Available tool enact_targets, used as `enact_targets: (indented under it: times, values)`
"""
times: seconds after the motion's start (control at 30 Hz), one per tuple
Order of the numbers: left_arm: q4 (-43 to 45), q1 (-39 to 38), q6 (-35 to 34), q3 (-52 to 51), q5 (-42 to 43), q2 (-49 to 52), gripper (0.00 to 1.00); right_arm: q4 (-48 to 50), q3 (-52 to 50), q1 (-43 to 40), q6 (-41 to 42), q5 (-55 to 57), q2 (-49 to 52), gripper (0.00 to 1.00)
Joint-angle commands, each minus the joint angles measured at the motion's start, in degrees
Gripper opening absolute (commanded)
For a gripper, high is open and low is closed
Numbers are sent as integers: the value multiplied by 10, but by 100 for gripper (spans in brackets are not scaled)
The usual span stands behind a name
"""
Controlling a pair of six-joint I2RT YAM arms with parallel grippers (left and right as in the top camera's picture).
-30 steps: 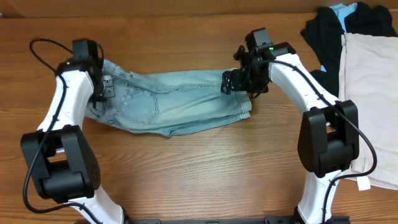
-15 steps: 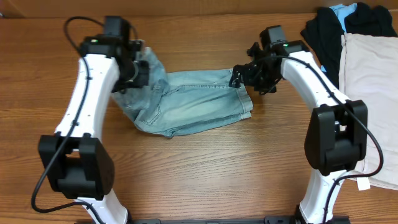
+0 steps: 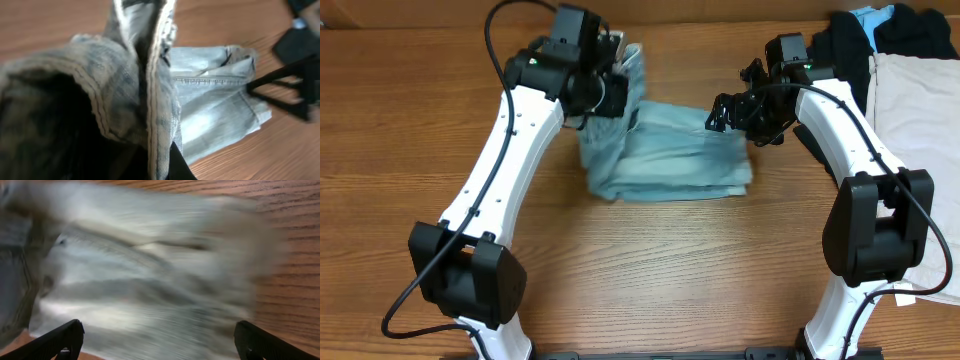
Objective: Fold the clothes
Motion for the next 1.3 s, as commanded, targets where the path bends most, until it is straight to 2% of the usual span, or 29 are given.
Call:
enact_targets:
  times: [0.0, 0.2, 0.23, 0.27, 0.3, 0.37, 0.4, 0.43, 0.6, 1.03, 1.27]
  values:
    - [22, -33, -21, 24, 37, -5, 4, 2, 17, -1, 1, -7, -24, 100]
    - [26, -51, -28, 26, -11, -6, 4, 0, 17, -1, 3, -7, -24, 100]
    - [15, -40, -30, 33, -21, -7, 4, -2, 17, -1, 3, -7, -24, 97]
    - [-8, -25, -33, 50, -32, -8, 4, -2, 17, -1, 3, -7, -23, 89]
    - [-28, -14, -33, 66, -40, -8, 4, -1, 17, -1, 3, -7, -23, 76]
    - [-82, 13, -30, 109, -62, -8, 4, -1, 17, -1, 4, -7, -23, 31]
    - [-119, 29, -21, 139, -82, -8, 4, -1, 17, -1, 5, -7, -23, 14]
    - [-151, 41, -14, 167, -102, -8, 4, 1, 16, 0, 7, -7, -23, 4]
    - [-256, 70, 8, 249, -179, -8, 4, 21, -1, 14, 16, -14, -22, 4]
    - [-229, 58, -4, 248, -172, -2, 4, 181, -135, 65, 11, -50, -17, 4]
    - [-220, 39, -10, 248, -152, 26, 4, 193, -158, 72, 11, -43, 7, 4]
